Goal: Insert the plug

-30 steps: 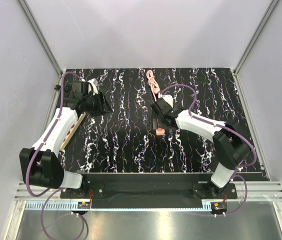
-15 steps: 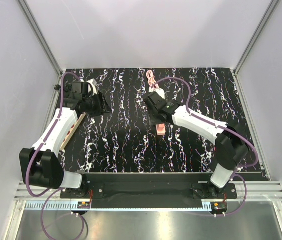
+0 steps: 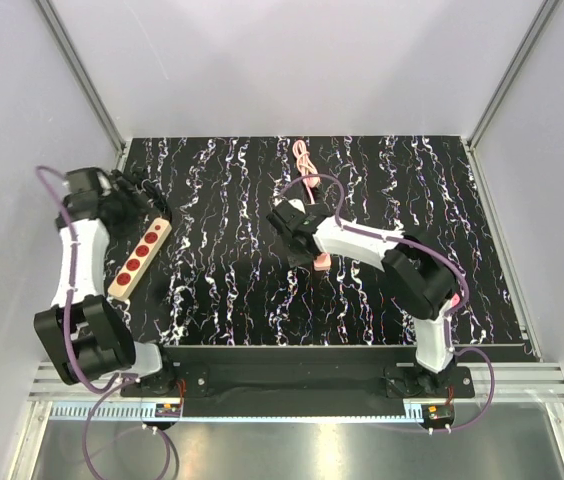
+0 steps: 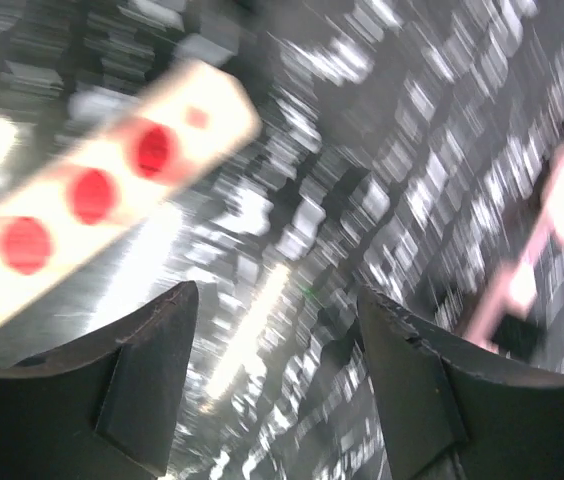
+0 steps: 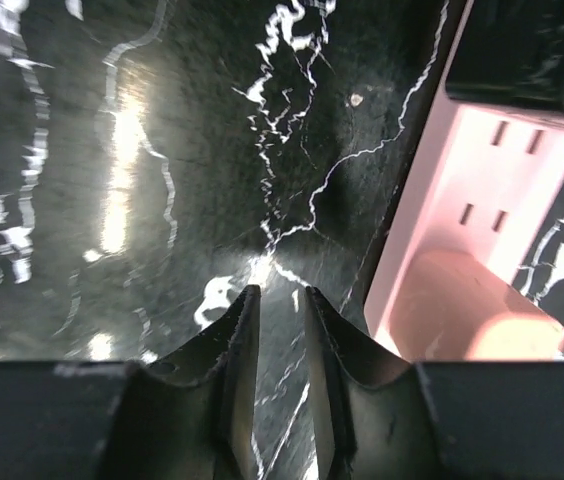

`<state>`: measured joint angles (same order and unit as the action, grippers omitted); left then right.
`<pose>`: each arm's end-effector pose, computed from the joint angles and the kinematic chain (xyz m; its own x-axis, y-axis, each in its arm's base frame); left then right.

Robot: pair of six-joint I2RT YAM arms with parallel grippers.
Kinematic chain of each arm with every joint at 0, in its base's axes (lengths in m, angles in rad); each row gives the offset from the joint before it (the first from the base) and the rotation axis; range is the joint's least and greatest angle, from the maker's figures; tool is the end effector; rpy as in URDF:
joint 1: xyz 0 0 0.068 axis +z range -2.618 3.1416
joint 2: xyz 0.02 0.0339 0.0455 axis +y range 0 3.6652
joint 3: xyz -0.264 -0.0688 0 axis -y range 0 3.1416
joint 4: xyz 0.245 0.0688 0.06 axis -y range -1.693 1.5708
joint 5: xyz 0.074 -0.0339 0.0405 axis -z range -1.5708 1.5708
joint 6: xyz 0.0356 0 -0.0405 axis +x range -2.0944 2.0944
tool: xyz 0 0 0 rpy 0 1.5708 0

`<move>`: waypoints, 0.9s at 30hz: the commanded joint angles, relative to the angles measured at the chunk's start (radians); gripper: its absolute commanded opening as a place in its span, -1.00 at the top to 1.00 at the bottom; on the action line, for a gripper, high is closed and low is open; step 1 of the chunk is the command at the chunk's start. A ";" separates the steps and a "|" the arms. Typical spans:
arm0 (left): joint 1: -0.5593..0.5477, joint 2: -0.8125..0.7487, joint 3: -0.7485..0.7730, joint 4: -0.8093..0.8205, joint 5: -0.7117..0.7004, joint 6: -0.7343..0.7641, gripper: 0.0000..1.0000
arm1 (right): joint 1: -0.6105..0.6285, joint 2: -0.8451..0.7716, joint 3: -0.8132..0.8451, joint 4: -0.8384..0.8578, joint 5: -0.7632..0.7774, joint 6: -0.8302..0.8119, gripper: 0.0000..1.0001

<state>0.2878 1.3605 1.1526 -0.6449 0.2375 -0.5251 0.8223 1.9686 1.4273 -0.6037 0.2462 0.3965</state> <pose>0.2790 0.0738 0.2980 -0.5610 -0.6742 -0.4804 -0.4723 0.7372 -0.4831 0.2840 0.2930 0.1832 -0.8197 -0.3321 -0.4667 -0.3529 0.9346 -0.0452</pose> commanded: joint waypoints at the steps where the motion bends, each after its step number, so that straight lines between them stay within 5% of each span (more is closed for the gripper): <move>1: 0.125 0.021 0.010 0.022 -0.095 -0.030 -0.41 | -0.018 0.009 -0.023 0.031 0.025 -0.034 0.42; 6: 0.234 0.061 0.012 0.024 -0.157 -0.018 -0.39 | -0.090 -0.028 -0.113 0.077 0.048 -0.062 0.49; 20: 0.235 0.196 -0.076 0.027 -0.297 0.011 -0.24 | -0.129 -0.019 -0.145 0.079 0.136 -0.143 0.54; 27: 0.229 0.324 -0.060 0.021 -0.264 0.030 -0.06 | -0.127 -0.172 -0.134 0.107 -0.106 -0.165 0.49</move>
<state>0.5232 1.6524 1.0733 -0.6373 -0.0154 -0.5140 0.7048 1.9205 1.2842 -0.5129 0.2417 0.2550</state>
